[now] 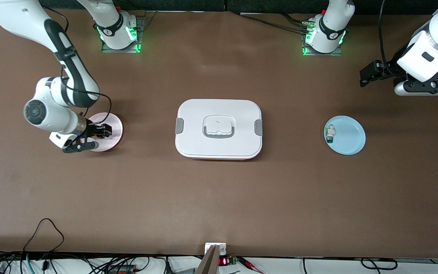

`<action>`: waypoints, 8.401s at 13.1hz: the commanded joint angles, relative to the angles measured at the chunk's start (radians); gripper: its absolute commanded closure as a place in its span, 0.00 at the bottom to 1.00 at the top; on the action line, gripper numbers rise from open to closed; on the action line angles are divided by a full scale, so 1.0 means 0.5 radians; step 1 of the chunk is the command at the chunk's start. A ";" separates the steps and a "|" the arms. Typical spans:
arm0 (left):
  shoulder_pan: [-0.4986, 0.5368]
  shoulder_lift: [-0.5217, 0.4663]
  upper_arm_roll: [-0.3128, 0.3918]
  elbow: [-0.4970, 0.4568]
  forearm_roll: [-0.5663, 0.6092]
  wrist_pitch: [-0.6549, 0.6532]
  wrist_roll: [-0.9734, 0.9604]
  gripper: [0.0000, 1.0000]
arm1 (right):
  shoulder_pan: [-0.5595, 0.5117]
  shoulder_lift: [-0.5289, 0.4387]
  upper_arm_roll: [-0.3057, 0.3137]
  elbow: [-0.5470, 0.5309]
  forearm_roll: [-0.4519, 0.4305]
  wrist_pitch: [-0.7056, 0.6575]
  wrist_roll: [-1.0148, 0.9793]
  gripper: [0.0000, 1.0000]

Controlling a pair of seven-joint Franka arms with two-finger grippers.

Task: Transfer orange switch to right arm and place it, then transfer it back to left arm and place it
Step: 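Lower the right gripper back onto the orange switch on the pink plate, then lift the orange switch with the right gripper and carry it over the box, then hold the switch above the box while the left gripper approaches it, then close the left gripper on the switch held by the right gripper, then open the right gripper and withdraw it while the left gripper carries the switch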

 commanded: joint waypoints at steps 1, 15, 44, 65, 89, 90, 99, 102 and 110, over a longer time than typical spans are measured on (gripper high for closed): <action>-0.001 0.007 0.005 0.023 -0.015 -0.017 -0.008 0.00 | -0.119 -0.110 0.183 0.111 0.033 -0.097 -0.052 0.67; 0.009 0.007 0.005 0.023 -0.030 -0.020 0.013 0.00 | -0.015 -0.316 0.698 0.888 0.664 -0.543 -1.036 0.67; -0.013 0.302 -0.016 0.014 -1.449 0.022 -0.017 0.00 | 0.663 0.239 0.701 1.126 3.104 0.077 -3.032 0.68; -0.197 0.833 -0.022 0.001 -3.015 0.452 0.234 0.04 | 0.918 0.332 0.686 1.286 3.091 0.442 -2.967 0.68; -0.179 0.824 -0.013 -0.023 -2.982 0.266 0.262 1.00 | 0.924 0.316 0.689 1.280 3.104 0.449 -2.863 0.00; -0.179 0.824 -0.013 -0.023 -2.954 0.263 0.268 1.00 | 0.924 0.316 0.686 1.280 3.104 0.449 -2.863 0.00; -0.154 0.827 -0.004 0.020 -2.198 0.063 0.727 1.00 | 0.658 0.068 0.686 0.864 3.088 0.412 -2.875 0.00; -0.139 0.805 -0.001 0.023 -1.560 -0.075 1.178 1.00 | 0.495 -0.036 0.683 0.673 3.088 0.412 -2.857 0.00; -0.077 0.692 -0.019 -0.017 -0.231 -0.198 2.439 0.96 | 0.231 -0.177 0.579 0.363 2.670 0.415 -2.119 0.00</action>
